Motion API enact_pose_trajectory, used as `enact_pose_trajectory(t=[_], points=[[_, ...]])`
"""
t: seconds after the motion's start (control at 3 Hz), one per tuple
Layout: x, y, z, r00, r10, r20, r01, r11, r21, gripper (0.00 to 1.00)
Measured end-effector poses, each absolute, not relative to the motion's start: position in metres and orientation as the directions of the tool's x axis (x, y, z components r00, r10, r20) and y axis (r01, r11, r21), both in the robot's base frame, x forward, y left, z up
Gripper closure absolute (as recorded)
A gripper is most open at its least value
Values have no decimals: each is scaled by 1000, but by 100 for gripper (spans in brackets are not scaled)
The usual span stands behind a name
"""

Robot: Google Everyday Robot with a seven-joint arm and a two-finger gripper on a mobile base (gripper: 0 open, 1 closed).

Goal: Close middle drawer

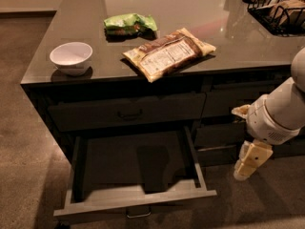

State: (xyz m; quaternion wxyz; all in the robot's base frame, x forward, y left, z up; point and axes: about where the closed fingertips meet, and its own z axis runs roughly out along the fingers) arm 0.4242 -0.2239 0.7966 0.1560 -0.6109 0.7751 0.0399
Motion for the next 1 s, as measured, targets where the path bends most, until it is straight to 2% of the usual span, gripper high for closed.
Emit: enact_pose_trajectory(t=[0.67,1.0], points=[[410,-164,654,-21,-909,-417,-988,83,-130,0],[416,-152,610,73,-873,-482,-986,9,-164,0]])
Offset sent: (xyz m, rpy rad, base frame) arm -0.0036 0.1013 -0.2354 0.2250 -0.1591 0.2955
